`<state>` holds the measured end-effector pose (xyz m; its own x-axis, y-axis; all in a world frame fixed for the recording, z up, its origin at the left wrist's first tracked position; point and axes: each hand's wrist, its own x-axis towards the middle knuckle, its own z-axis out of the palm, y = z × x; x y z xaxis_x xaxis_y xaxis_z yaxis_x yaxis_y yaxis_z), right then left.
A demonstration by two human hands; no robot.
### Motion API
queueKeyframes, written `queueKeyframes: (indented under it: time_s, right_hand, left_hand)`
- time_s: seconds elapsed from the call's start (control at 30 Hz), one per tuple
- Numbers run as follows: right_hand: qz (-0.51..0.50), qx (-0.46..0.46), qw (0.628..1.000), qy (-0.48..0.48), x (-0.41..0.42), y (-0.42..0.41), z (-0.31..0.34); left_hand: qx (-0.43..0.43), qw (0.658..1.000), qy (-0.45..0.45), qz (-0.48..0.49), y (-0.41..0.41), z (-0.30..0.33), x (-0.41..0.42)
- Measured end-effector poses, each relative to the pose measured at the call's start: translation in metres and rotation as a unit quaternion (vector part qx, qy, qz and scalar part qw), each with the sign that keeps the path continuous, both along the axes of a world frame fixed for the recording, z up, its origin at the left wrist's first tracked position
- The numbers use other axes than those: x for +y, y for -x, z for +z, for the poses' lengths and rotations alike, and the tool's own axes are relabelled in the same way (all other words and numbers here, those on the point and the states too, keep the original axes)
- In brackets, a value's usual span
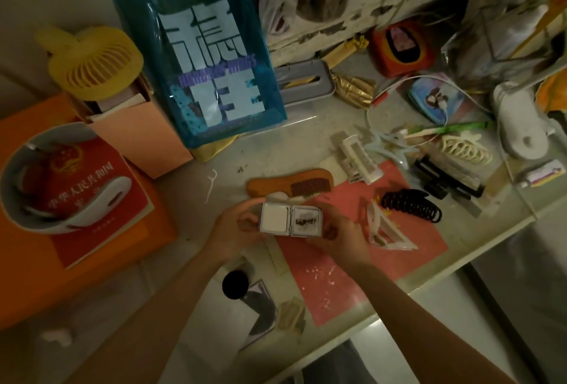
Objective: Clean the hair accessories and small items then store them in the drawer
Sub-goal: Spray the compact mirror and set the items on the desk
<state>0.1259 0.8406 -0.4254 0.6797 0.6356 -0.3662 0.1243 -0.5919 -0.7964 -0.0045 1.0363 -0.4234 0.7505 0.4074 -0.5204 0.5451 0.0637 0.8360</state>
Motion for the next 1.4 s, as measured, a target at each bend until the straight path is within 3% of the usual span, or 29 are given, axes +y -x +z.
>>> queueKeyframes:
  time_s: [0.13, 0.6, 0.8, 1.0, 1.17, 1.3, 1.4]
  right_hand:
    - [-0.008, -0.009, 1.0, 0.013, 0.001, 0.0, -0.002]
    - [-0.009, -0.031, 0.998, 0.056, 0.002, 0.002, -0.004]
    - [0.005, -0.034, 0.997, 0.063, 0.003, 0.002, -0.001]
    - [0.019, -0.029, 0.996, 0.083, 0.005, 0.003, 0.002]
    - [0.009, -0.002, 0.999, 0.052, 0.003, 0.009, 0.005]
    - [0.065, -0.056, 0.993, 0.082, 0.005, 0.021, 0.014]
    - [0.123, -0.128, 0.98, 0.093, 0.006, 0.034, 0.018]
  left_hand:
    - [-0.013, 1.0, -0.015, -0.001, -0.001, -0.005, -0.006]
    - [0.016, 0.975, -0.201, -0.091, 0.0, -0.02, -0.005]
    - [0.021, 0.968, -0.227, -0.105, 0.0, -0.018, -0.006]
    - [0.017, 0.986, -0.153, -0.066, 0.008, -0.01, -0.004]
    - [0.03, 0.989, -0.147, 0.003, 0.025, -0.005, -0.002]
    - [0.023, 0.989, -0.12, 0.088, 0.048, 0.006, -0.001]
    - [0.021, 0.974, -0.189, 0.124, 0.073, 0.016, -0.006]
